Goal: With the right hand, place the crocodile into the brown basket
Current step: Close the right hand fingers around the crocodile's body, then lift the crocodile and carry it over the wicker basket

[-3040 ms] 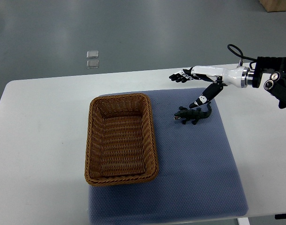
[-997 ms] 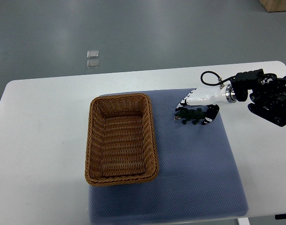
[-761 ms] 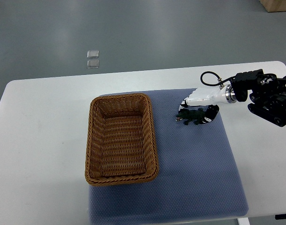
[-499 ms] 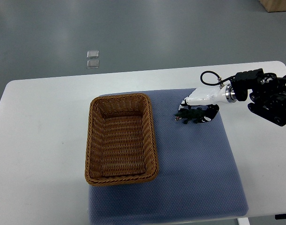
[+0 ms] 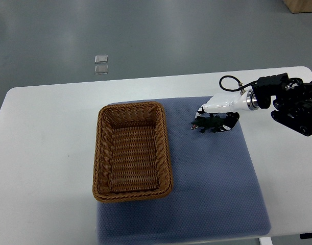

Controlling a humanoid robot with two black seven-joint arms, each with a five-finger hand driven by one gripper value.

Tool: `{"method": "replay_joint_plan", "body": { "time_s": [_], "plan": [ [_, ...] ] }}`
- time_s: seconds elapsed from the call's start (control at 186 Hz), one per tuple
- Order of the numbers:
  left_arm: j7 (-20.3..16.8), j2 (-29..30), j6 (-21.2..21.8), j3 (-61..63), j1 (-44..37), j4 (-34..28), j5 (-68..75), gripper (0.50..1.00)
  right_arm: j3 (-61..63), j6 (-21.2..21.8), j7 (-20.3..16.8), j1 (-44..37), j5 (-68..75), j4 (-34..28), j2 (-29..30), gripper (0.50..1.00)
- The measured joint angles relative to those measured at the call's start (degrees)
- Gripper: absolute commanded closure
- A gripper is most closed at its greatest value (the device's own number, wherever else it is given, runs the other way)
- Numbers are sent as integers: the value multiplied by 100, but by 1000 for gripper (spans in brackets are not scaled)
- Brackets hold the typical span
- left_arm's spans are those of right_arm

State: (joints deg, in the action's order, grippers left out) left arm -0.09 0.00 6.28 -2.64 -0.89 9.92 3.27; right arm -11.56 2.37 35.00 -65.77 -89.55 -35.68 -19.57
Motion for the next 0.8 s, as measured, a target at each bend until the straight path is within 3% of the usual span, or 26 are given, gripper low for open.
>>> {"method": "replay_joint_plan", "body": {
  "time_s": [0.799],
  "plan": [
    [0, 0, 0, 0, 0, 1, 0, 500, 92, -8, 0, -388, 372, -2, -34, 1000]
  ]
}}
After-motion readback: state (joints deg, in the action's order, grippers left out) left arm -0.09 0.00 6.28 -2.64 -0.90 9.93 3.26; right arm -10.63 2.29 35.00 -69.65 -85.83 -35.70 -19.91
